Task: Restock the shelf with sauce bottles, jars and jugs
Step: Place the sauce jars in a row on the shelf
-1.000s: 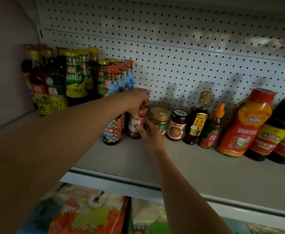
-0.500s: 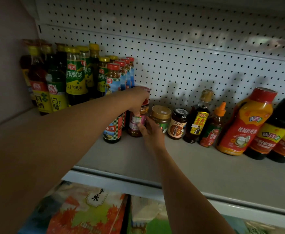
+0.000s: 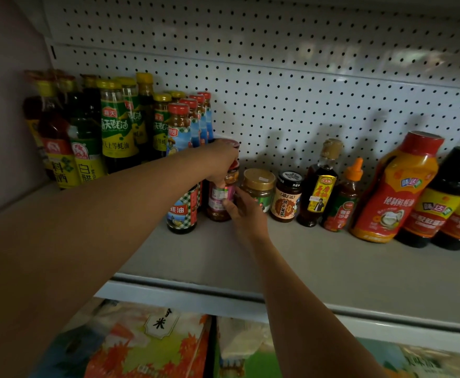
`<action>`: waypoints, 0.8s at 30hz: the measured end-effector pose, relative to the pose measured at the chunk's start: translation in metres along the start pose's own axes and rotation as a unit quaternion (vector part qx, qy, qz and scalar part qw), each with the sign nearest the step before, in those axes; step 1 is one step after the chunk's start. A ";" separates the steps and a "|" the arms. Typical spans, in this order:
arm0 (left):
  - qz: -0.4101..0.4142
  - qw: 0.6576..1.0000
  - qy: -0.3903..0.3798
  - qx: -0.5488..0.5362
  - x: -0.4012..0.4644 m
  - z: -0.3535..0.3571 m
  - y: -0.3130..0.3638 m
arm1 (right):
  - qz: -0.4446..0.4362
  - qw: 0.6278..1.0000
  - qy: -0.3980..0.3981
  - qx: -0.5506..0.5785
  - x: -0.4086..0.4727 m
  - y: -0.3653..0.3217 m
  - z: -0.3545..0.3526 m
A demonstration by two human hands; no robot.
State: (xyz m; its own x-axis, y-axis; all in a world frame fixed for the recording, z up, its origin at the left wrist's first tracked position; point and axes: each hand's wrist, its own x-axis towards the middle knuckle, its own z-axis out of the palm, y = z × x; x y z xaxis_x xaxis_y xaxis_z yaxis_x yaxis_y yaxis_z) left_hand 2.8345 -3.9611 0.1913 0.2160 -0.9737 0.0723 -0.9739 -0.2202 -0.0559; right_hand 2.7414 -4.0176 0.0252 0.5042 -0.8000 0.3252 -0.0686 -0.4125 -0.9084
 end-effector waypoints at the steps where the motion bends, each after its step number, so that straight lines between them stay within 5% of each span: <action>1: 0.004 1.000 0.003 0.001 0.001 0.002 -0.001 | 0.002 1.000 0.000 -0.002 0.000 -0.001 0.000; 17: 0.046 0.995 0.049 -0.068 -0.046 0.008 0.009 | 0.049 0.988 0.078 -0.125 -0.056 -0.027 -0.041; 24: -0.059 0.983 0.084 -0.154 -0.144 0.032 0.036 | -0.004 0.943 -0.017 -0.331 -0.116 -0.067 -0.102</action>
State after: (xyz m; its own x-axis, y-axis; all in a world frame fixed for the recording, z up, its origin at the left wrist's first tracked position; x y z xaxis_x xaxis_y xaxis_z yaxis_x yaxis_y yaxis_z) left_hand 2.7701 -3.8304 0.1472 0.3397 -0.9130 0.2260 -0.9234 -0.2781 0.2644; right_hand 2.5990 -3.9416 0.0747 0.5331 -0.7860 0.3130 -0.5816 -0.6092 -0.5392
